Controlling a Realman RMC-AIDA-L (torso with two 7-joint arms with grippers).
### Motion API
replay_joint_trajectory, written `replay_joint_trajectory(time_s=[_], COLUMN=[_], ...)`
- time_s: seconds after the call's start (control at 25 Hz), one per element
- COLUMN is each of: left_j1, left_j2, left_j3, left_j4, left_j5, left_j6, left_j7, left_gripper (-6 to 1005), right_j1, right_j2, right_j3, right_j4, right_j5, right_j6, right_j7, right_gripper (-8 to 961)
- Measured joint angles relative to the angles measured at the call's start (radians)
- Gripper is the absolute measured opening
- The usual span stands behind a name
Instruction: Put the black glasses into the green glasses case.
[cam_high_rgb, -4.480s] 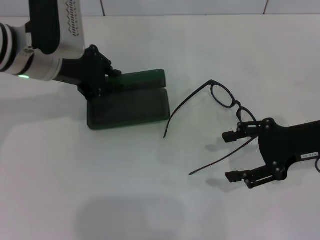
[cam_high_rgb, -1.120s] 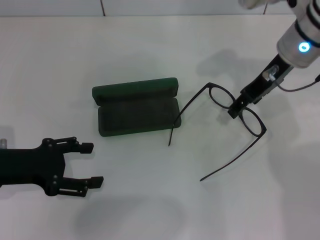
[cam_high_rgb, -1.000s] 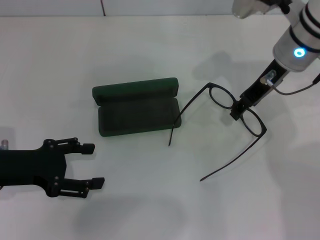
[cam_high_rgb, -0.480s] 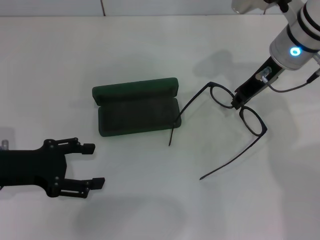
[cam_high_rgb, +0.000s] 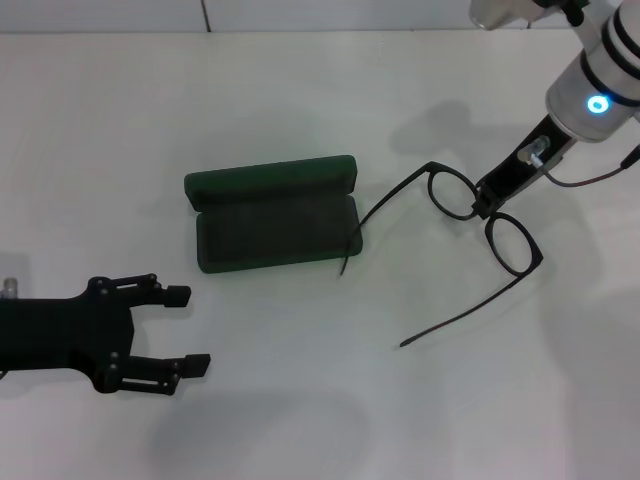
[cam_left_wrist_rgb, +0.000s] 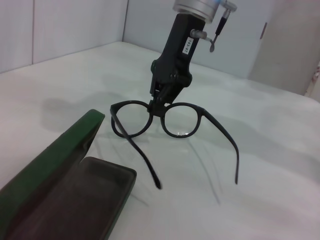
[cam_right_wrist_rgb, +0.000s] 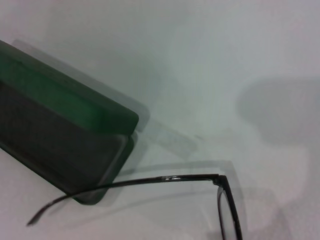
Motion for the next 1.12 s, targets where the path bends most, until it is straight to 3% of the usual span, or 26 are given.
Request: replay_joint_trajectory(time_s=[0.2, 0.44, 0.6, 0.72, 0.84, 1.12], left_j1=[0.001, 0.01, 0.01, 0.001, -0.029, -0.125], left_j2=[-0.006, -0.027, -0.037, -0.041, -0.04, -0.04], left_j3=[0.0, -0.049, -0.074, -0.075, -0.07, -0.091], left_j4=[0.0, -0.015, -0.057, -0.084, -0.14, -0.276], left_j5=[-0.002, -0.003, -0.002, -0.014, -0.018, -0.037], left_j6=[0.0, -0.009, -0.023, -0.01, 0.034, 0.047], left_j7=[-0.008, -0.071, -0.072, -0.083, -0.077, -0.039], left_gripper=[889, 888, 888, 888, 855, 721], right_j1=[-0.047, -0.131, -0.181, -0.208, -0.222, -0.248], right_j2=[-0.011, -0.035, -0.068, -0.076, -0.071, 0.002], right_j3=[0.019, 0.126, 0.174, 0.188, 0.191, 0.188], right_j4=[-0.085, -0.238, -0.304, -0.323, -0.326, -0.276], right_j5=[0.001, 0.018, 0.134, 0.218, 0.268, 0.447], right_j6=[-0.059, -0.108, -0.089, -0.042, -0.009, 0.051], right_j7=[-0.005, -0.017, -0.051, -0.098, -0.136, -0.289], right_gripper=[52, 52, 52, 52, 52, 52])
